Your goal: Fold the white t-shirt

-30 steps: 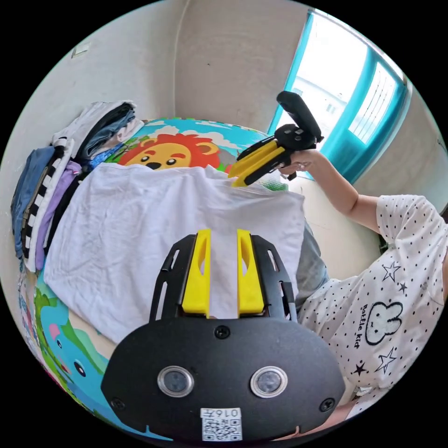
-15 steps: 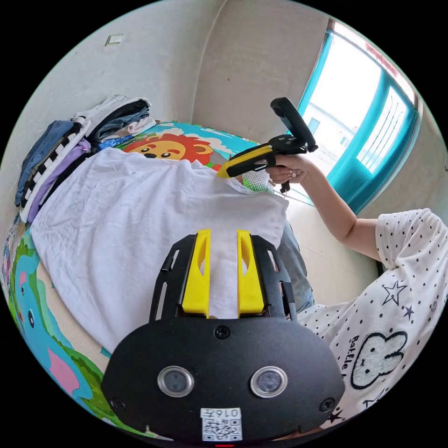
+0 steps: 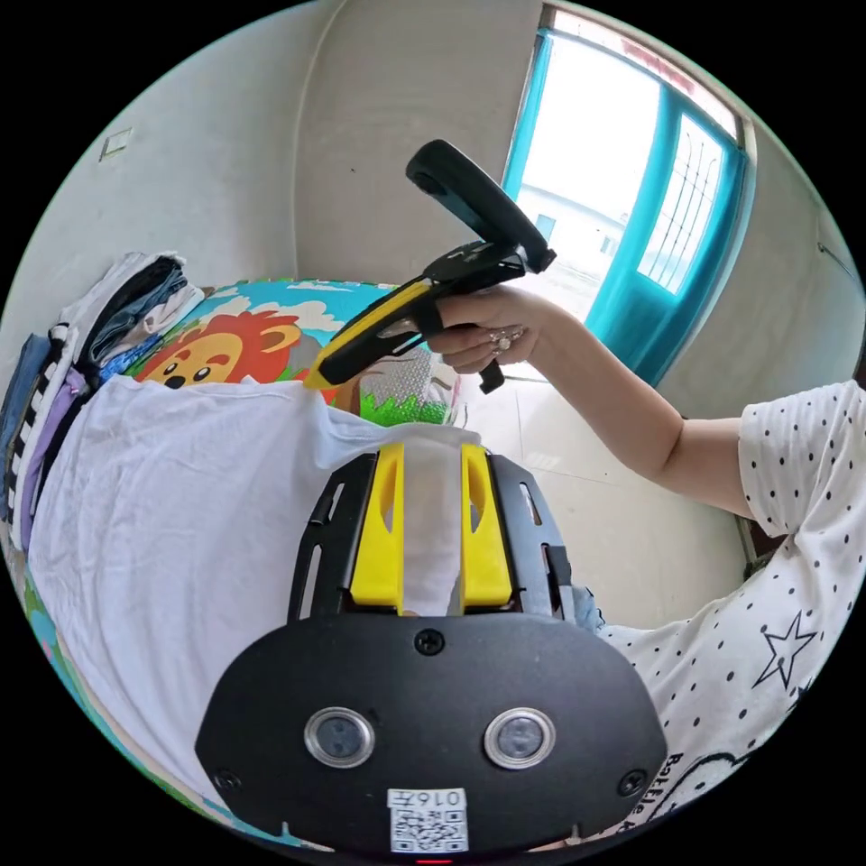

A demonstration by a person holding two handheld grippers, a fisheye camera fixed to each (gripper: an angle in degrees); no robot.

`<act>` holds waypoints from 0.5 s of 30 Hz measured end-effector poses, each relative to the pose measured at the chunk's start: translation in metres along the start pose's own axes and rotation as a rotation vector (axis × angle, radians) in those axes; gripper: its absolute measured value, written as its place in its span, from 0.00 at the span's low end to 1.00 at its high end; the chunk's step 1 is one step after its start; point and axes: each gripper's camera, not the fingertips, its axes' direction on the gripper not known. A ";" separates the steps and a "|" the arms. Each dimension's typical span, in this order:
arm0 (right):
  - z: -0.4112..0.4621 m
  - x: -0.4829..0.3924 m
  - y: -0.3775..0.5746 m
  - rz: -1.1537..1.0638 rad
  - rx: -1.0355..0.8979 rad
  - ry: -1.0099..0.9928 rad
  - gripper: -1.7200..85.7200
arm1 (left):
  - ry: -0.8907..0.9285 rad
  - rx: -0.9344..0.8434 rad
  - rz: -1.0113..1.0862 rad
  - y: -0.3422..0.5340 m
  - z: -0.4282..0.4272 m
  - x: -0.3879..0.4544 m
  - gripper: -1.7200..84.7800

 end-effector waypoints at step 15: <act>-0.028 -0.003 0.034 -0.014 -0.002 -0.018 0.13 | -0.055 0.002 0.058 0.039 0.070 0.039 0.01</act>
